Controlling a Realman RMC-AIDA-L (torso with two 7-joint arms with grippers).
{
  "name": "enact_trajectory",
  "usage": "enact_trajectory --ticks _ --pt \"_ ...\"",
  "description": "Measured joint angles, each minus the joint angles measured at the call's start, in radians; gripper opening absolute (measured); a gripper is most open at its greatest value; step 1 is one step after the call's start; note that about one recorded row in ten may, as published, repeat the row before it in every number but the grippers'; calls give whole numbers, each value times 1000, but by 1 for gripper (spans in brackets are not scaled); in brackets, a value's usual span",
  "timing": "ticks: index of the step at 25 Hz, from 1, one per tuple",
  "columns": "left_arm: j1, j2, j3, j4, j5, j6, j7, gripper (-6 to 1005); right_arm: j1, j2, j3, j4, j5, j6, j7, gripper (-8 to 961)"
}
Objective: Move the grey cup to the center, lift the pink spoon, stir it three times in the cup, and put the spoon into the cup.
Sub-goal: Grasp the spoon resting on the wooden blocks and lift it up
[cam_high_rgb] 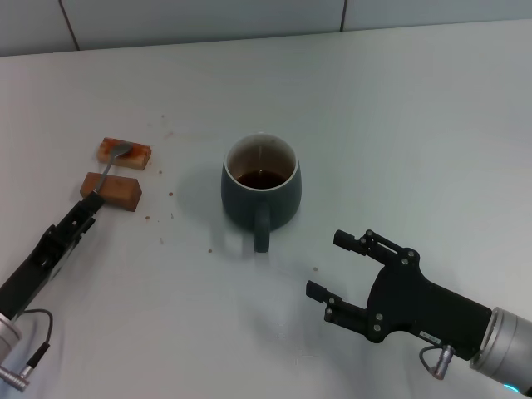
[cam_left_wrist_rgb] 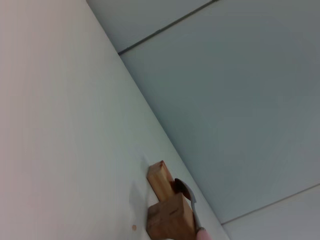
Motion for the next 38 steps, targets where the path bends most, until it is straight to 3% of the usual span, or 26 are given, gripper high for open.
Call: enact_trajectory --ticks 38 --pt "-5 0 2 2 0 -25 -63 557 4 0 5 -2 0 12 13 758"
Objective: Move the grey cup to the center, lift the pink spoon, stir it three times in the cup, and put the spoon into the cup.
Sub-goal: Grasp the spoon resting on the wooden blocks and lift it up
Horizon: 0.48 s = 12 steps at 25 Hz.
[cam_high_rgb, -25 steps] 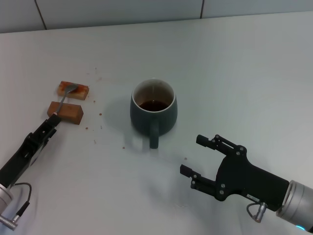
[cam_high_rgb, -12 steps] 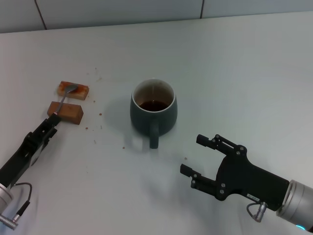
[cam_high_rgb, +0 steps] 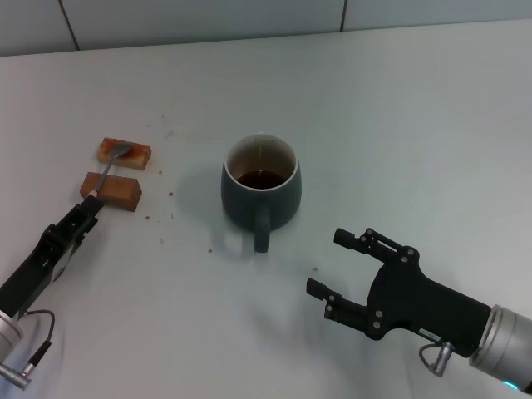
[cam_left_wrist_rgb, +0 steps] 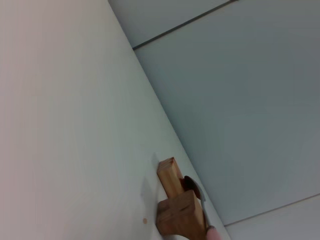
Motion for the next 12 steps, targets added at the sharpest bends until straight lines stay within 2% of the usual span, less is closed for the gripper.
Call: enact_trajectory --ticks 2,5,11,12 --pt "0 0 0 0 -1 -1 -3 556 0 0 0 0 0 1 0 758" --pt "0 0 0 0 -1 -1 -4 445 0 0 0 0 0 1 0 758" --pt "0 0 0 0 -1 -6 -9 446 0 0 1 0 0 2 0 758" --pt "-2 0 0 0 -1 -11 -10 415 0 0 1 0 0 2 0 758"
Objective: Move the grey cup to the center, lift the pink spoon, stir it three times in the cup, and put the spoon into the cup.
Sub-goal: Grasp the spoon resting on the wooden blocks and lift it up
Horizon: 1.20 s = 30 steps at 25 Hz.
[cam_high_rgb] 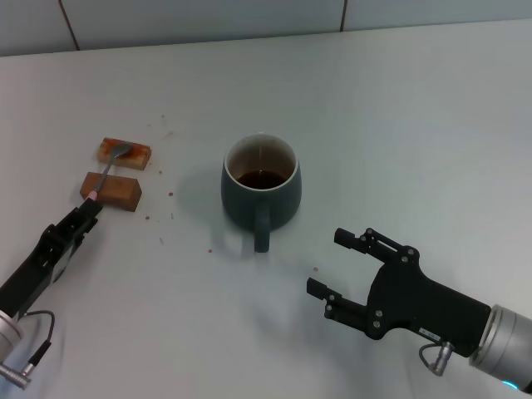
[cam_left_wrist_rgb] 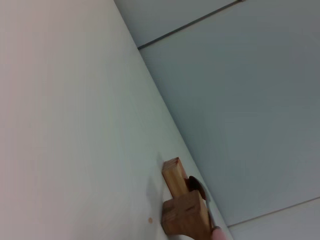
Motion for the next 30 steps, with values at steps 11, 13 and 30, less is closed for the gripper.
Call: enact_trajectory --ticks 11,13,30 --pt "-4 0 0 2 0 -3 -2 289 0 0 0 2 0 0 4 758" --pt "-4 0 0 2 1 -3 -2 288 0 0 -2 1 0 0 10 758" --pt "-7 0 25 19 8 2 12 126 0 0 1 0 0 0 15 758"
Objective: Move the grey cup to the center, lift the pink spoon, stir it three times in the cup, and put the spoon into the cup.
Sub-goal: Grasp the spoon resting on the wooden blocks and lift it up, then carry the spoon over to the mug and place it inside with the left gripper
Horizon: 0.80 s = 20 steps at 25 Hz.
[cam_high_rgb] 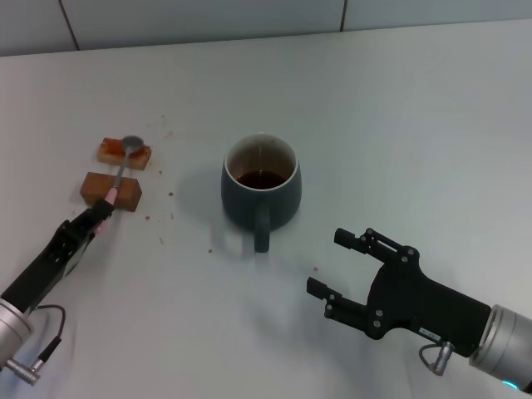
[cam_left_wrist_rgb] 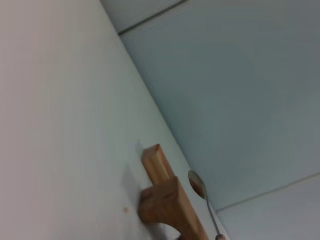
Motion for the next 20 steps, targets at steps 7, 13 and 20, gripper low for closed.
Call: enact_trajectory --ticks 7,13,20 --pt "-8 8 24 25 3 37 62 126 0 0 0 0 0 0 9 758" --pt "-40 50 20 43 31 114 134 126 0 -2 -1 -2 0 -1 13 758" --pt "-117 156 -20 135 223 144 216 126 -3 -3 1 -25 7 -1 38 758"
